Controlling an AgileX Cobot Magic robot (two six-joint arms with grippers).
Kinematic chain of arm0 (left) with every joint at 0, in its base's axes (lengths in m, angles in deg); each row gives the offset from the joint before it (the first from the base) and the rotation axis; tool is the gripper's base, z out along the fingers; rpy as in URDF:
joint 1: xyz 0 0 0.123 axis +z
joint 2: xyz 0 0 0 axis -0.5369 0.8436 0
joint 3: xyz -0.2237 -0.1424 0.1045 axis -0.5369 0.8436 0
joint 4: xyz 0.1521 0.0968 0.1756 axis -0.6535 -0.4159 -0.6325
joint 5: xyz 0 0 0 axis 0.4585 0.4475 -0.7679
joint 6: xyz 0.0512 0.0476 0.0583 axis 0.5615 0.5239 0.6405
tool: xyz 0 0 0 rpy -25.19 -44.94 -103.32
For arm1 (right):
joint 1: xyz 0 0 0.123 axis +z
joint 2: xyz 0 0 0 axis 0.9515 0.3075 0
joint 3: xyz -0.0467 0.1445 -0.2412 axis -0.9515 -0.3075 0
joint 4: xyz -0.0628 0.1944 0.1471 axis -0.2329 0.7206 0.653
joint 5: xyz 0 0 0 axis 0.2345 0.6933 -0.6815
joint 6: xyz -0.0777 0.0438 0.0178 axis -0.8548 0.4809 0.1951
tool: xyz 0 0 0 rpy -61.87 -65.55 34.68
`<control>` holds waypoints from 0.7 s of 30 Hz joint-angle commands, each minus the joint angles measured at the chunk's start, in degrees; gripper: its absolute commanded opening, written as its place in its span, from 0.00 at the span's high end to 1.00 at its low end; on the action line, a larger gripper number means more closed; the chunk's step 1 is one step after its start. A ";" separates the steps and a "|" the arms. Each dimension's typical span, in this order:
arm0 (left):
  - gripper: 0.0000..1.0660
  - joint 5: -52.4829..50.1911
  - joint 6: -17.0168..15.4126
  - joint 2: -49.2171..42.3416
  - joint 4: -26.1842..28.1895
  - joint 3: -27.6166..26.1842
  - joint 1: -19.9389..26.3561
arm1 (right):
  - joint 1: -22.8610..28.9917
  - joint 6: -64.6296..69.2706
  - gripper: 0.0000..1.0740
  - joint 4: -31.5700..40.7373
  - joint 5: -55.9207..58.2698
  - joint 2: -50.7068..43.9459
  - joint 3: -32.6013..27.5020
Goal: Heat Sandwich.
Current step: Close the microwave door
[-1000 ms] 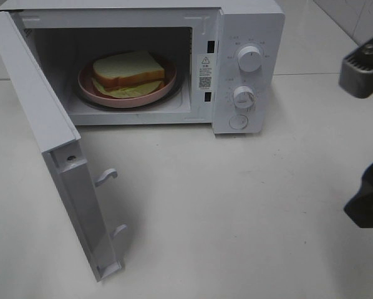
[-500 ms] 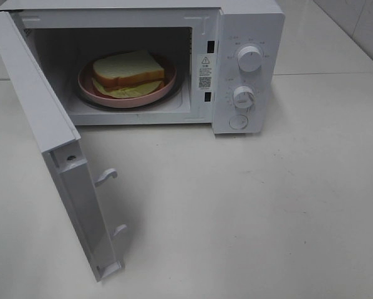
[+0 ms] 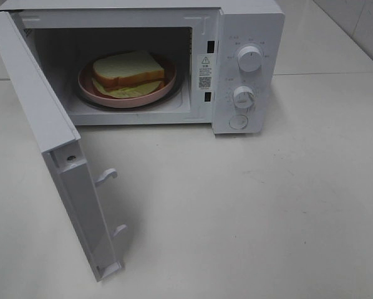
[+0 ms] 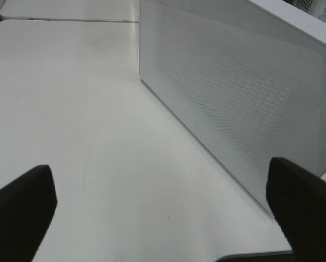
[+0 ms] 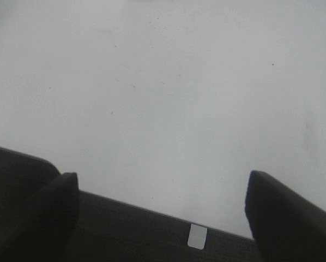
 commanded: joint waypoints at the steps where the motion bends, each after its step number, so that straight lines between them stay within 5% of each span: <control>1: 0.08 -0.17 -0.23 -0.92 0.29 0.17 0.06 | -2.86 -0.86 0.26 0.46 -1.32 -2.29 -1.55; 21: 0.08 -0.17 -0.23 -0.80 0.23 0.17 0.06 | -12.66 -1.26 0.29 4.70 -12.55 -13.24 -7.39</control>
